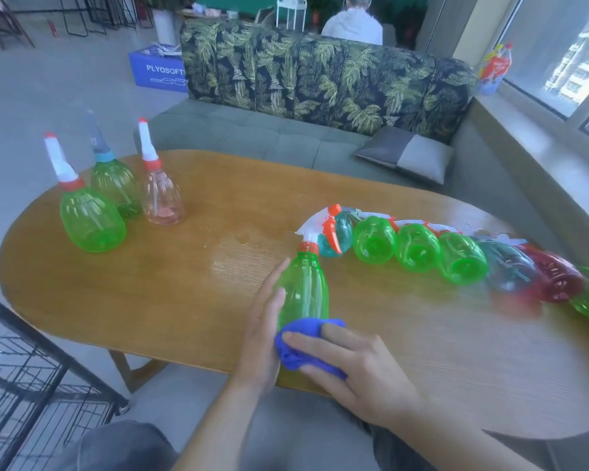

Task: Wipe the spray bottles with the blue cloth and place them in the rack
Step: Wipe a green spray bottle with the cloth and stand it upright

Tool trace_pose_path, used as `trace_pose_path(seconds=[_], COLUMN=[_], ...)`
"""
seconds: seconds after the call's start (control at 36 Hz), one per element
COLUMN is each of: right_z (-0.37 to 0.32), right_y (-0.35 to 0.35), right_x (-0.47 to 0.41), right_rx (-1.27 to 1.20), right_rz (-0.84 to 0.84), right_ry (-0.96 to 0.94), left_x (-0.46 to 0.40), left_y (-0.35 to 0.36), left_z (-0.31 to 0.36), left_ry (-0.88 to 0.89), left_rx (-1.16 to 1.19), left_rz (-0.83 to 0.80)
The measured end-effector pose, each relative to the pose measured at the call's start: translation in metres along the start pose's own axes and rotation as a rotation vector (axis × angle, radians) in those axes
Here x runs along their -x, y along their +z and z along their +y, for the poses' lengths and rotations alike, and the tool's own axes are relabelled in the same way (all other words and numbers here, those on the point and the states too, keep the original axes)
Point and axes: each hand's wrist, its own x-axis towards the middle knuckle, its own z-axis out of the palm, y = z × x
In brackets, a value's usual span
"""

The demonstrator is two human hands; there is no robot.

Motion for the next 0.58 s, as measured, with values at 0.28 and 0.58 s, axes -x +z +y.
trace_pose_path(seconds=[0.28, 0.58], right_z=[0.004, -0.001], right_y=[-0.004, 0.015], right_x=[-0.046, -0.010], right_rx=[-0.171, 0.016], right_rz=[0.301, 0.096], right_ry=[0.486, 0.040], left_x=[-0.003, -0.004], left_y=[0.000, -0.002], left_z=[-0.004, -0.002], left_ry=[0.010, -0.043], left_rx=[-0.048, 0.115], left_rz=[-0.018, 0.032])
